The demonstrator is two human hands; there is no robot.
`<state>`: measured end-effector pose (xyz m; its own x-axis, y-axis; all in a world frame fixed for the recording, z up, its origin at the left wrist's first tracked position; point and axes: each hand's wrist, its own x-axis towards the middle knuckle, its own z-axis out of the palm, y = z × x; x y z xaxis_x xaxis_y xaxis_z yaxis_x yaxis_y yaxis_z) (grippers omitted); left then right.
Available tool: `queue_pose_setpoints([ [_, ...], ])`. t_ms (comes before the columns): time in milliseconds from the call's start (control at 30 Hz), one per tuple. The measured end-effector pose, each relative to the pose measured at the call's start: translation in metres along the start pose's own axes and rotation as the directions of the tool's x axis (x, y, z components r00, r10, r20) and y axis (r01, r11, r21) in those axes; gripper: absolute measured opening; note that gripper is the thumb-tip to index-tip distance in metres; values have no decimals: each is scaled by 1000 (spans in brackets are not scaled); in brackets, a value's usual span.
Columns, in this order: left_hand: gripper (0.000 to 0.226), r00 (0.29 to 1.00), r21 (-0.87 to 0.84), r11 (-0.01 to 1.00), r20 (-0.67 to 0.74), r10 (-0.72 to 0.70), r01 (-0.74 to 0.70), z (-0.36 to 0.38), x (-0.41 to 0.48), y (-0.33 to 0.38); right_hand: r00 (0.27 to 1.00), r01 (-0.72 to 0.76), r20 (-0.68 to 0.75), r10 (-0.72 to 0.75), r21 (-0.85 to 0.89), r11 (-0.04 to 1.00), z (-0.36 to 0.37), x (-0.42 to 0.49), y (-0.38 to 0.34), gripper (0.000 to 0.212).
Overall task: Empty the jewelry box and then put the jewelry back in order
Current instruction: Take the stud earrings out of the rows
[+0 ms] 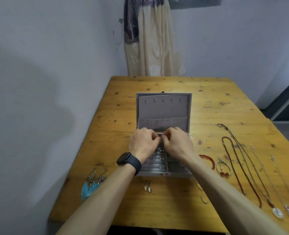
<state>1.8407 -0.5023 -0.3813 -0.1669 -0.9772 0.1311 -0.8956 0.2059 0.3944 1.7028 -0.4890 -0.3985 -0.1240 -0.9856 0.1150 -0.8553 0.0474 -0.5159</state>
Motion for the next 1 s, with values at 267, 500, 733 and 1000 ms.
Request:
queue_pose_setpoints([
  [267,18,997,-301,952,-79,25,-48,-27,-60,-5,995,37,-102,18,510,859,-38,-63,6,7],
  [500,21,997,-215,974,-63,52,-65,-15,-132,-6,985,-1,-154,75,432,902,-23,-156,12,5],
  [733,26,991,22,991,-9,130,-130,4,-152,-6,977,-65,-186,102,199,978,14,-186,18,7],
  [1000,32,991,114,985,10,132,-132,13,-140,1,976,-122,-171,135,88,989,22,-172,16,23],
])
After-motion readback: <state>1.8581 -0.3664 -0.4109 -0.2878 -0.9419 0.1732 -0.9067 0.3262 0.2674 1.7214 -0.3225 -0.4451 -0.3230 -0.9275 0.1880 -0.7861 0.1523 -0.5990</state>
